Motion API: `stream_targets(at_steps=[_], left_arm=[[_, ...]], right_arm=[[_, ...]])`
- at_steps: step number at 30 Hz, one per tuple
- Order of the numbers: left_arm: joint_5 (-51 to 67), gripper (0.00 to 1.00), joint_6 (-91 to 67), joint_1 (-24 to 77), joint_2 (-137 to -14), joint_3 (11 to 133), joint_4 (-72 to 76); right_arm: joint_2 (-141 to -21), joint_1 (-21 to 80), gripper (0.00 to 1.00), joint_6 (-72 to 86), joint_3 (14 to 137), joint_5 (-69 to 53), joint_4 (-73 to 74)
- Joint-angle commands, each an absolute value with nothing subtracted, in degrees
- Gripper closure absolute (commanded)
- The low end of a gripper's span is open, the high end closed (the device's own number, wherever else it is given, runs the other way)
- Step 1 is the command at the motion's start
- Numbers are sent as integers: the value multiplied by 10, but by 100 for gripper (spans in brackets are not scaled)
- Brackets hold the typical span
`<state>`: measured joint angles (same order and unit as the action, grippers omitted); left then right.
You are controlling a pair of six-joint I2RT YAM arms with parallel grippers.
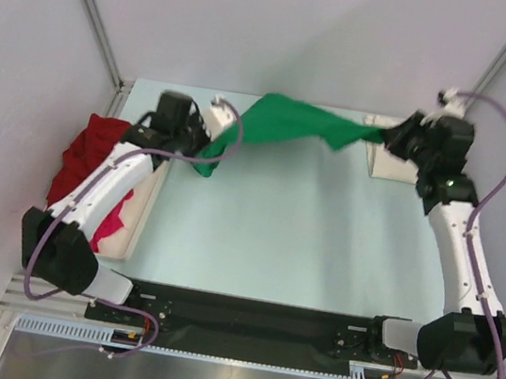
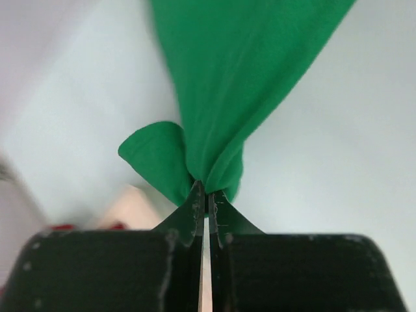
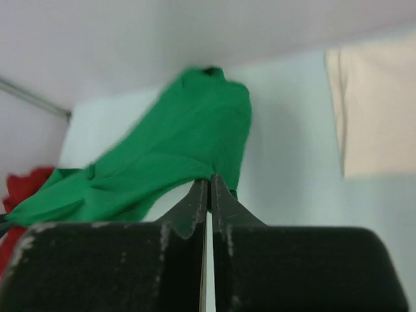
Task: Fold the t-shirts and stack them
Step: Flatten the tshirt out
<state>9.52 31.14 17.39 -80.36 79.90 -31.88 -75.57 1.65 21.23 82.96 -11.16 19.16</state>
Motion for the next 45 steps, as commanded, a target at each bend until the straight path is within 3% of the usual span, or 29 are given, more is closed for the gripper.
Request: stream_targets(at_steps=[1,3,6,12,16,18,21,24,31,35,43,45], left_arm=[[128,100,351,190,-813,674,-310],[146,98,359,198,-812,604,-315],[197,85,380,215,-810,554,-358],[300,59,503,260,-784,524,-533],[330,55,555,253,-766,554,-606],[327,54,467,235,-753,590,-556],[225,41,301,173,-771,629,-336],[113,38,234,163,-856,693,-296],[66,31,198,163,-1054,838,-342],[34,34,200,163,-1119,888,-350],[55,37,200,159,-1078,816,-353],[52,44,206,156,-1059,785,-345]], right_arm=[[-714,23,100,274,634,-122,119],[-694,28,100,299,556,-122,97],[-677,40,100,316,441,-133,72],[-667,37,100,298,377,-90,139],[-652,33,100,304,363,-76,166],[-650,33,100,307,361,-75,177],[-649,31,100,307,359,-68,188],[-647,29,100,304,353,-64,187],[-654,28,100,301,355,-55,186],[-657,27,100,295,357,-49,194],[-640,26,100,287,356,-34,207],[-638,25,100,284,357,-33,209]])
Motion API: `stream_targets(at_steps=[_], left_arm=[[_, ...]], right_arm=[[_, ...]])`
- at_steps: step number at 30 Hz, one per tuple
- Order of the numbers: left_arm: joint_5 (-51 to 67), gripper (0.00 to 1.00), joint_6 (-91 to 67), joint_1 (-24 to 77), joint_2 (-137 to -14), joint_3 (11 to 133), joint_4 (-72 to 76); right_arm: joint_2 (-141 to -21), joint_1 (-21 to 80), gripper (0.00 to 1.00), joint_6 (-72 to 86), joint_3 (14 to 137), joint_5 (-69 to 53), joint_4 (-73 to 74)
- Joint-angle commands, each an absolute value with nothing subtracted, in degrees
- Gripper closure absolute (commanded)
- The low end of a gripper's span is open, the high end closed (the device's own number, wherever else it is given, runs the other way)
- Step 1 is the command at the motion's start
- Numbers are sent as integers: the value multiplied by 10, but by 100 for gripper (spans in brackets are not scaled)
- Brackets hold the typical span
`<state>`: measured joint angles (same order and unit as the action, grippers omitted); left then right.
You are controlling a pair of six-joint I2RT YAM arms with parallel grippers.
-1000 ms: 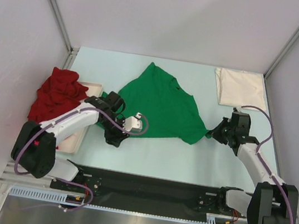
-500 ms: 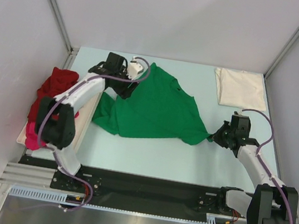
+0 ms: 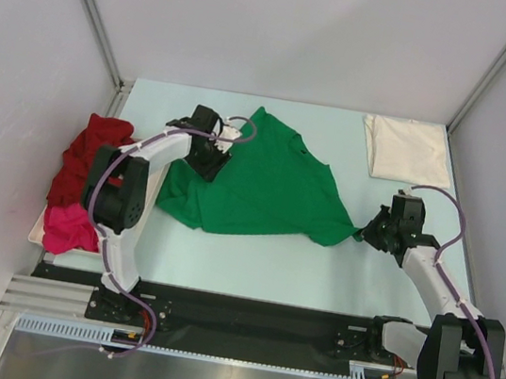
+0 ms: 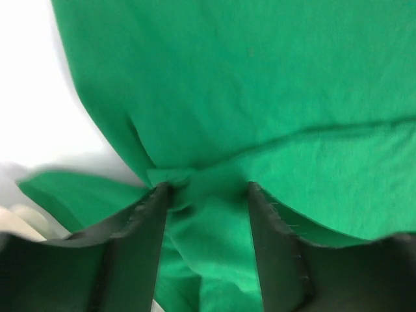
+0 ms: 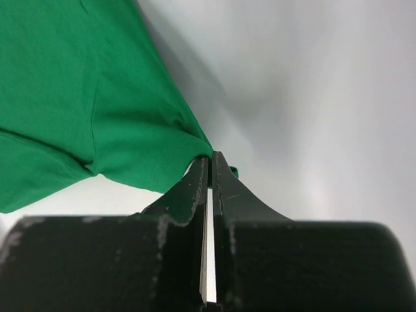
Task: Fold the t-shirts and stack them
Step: Flatten the tshirt out
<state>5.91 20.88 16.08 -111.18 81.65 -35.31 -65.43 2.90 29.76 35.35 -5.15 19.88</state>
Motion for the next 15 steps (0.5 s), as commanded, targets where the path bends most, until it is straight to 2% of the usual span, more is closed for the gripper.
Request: stream_targets(at_steps=[1,2,3,5,6,15], left_arm=[[53,47,207,154,-1055,777,-343],[56,51,208,152,-1050,764,-341],[57,64,210,149,-1043,761,-339],[70,81,212,144,-1040,758,-344],[74,99,210,140,-1032,758,-348],[125,100,223,138,-893,727,-360]], right_arm=[[-638,25,100,285,356,-33,209],[-638,24,100,283,357,-33,209],[-639,23,100,283,356,-33,209],[-639,20,100,287,356,-33,213],[-638,20,100,287,355,-35,217],[-593,31,100,311,343,-44,276]])
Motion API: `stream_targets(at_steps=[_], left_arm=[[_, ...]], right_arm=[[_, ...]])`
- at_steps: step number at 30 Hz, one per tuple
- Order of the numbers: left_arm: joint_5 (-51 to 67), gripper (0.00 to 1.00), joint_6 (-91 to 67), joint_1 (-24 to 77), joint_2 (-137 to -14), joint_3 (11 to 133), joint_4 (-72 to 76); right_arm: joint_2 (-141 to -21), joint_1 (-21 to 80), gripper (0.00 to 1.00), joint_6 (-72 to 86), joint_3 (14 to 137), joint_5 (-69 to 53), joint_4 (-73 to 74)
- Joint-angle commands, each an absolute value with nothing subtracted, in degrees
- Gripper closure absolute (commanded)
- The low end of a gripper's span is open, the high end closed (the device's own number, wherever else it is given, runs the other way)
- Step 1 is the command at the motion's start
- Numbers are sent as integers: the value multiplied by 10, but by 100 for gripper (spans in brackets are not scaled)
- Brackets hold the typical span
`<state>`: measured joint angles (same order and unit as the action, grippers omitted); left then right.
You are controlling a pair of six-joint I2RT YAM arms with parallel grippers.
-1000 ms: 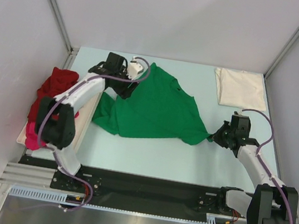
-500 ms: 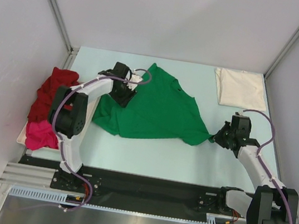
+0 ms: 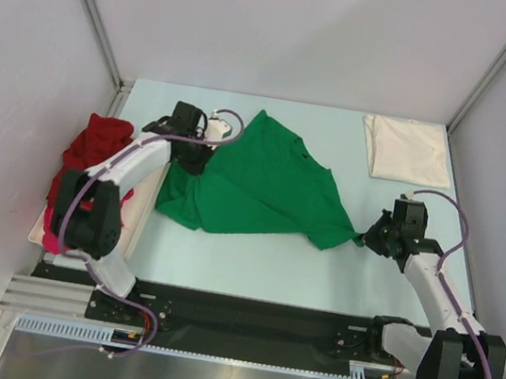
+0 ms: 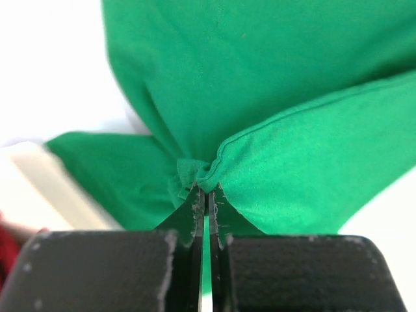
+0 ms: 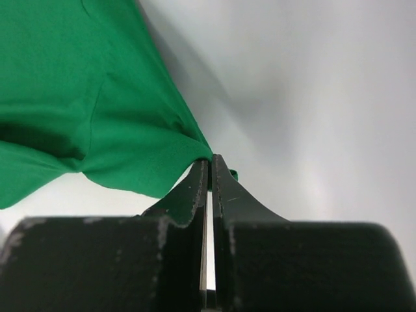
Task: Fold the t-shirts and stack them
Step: Flatten the tshirt out
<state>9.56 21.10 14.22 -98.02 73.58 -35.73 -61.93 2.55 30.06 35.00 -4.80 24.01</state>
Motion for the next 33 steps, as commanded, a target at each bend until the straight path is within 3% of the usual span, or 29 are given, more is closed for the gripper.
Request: stream_targets(at_steps=[1,2,4,5,6,9,14,20,23,24,26,27,29,33], left_arm=[[139,99,228,138,-876,719,-361],[148,100,235,138,-844,702,-363],[180,100,242,138,-818,680,-373],[196,100,253,138,-807,656,-380],[209,99,262,138,-788,643,-396],[251,98,306,140,-755,580,-430],[338,92,446,156,-711,492,-555],[287,79,511,221,-632,409,-594],[258,65,519,228,-626,408,-616],[251,50,520,232,-622,410,-617],[227,44,506,233,-614,416,-600],[222,35,500,236,-604,419,-593],[198,27,475,251,-598,425,-569],[128,26,425,308,-608,400,-505]], right_arm=[[-589,33,100,312,340,-44,282],[-579,35,97,312,339,-45,295],[-573,39,80,313,340,-54,308],[-569,40,70,316,341,-61,321],[-567,40,50,318,342,-68,325],[-556,41,38,324,352,-91,338],[-548,45,34,322,373,-69,315],[-673,77,32,293,417,-2,282],[-749,86,30,275,451,24,280],[-764,88,30,266,460,26,278],[-804,91,29,260,468,25,276],[-816,95,29,258,472,24,273],[-844,101,28,253,476,26,270],[-865,112,31,252,474,39,260]])
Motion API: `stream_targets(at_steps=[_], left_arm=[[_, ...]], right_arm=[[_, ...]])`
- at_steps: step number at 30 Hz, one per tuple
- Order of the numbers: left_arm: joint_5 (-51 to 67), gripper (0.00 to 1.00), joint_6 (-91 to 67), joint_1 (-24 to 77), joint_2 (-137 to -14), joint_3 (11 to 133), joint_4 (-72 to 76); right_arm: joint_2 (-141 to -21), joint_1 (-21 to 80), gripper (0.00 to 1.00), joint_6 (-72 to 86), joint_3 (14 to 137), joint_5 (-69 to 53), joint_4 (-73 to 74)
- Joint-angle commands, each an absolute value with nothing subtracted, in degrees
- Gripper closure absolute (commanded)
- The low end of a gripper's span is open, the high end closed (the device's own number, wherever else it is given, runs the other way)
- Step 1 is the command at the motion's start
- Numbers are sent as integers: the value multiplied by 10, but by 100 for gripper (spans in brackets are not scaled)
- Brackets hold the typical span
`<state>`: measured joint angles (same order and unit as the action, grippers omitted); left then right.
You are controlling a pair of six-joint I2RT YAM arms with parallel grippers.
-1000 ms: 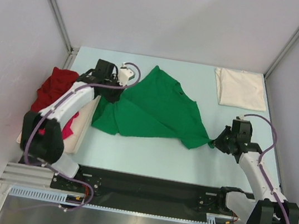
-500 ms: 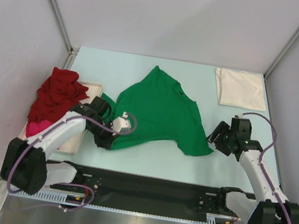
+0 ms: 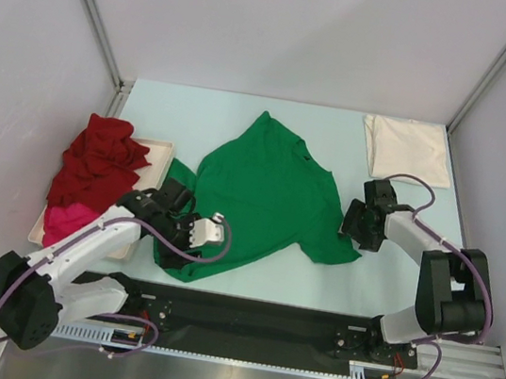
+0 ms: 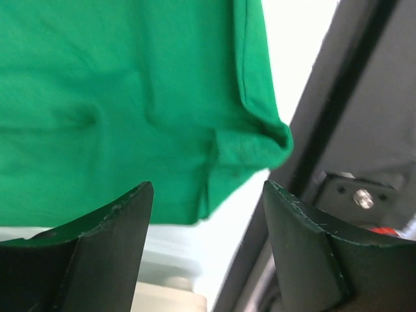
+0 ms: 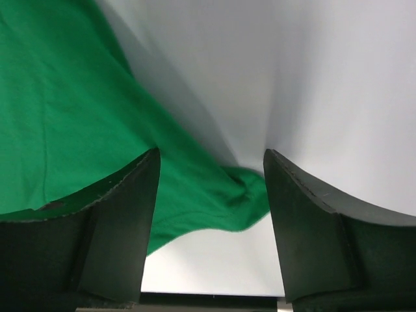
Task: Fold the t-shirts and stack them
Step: Flatten the tshirt out
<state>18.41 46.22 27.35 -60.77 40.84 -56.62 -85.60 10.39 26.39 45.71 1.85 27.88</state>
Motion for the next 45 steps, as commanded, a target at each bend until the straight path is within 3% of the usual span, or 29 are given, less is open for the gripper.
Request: stream_targets(at_steps=[1,4,8,14,17,19,22,24,26,27,35,40,45], left_arm=[[125,26,425,315,-613,389,-497],[139,23,430,323,-619,385,-470],[185,23,439,342,-649,398,-472],[185,27,489,358,-695,378,-497],[171,30,505,359,-712,373,-518],[172,32,516,360,-713,366,-524],[160,52,507,368,-718,352,-503],[162,69,504,369,-723,352,-502],[169,95,501,370,-721,353,-504],[170,100,497,370,-718,353,-501],[118,100,431,339,-602,429,-468],[96,100,381,229,-574,660,-539],[26,100,344,189,-545,849,-601]], right_arm=[[-866,113,32,253,472,38,254],[-871,115,41,254,469,31,243],[-871,115,74,254,465,23,240],[-839,113,95,250,464,25,253],[-819,107,100,249,465,24,262],[-805,97,100,249,463,17,266],[-773,84,100,250,463,7,273],[-750,78,100,249,466,5,285],[-732,76,100,250,473,5,294],[-713,75,100,250,476,-10,305],[-614,69,100,249,531,-11,380],[-527,68,100,248,673,-4,472],[-478,66,100,249,865,29,536]])
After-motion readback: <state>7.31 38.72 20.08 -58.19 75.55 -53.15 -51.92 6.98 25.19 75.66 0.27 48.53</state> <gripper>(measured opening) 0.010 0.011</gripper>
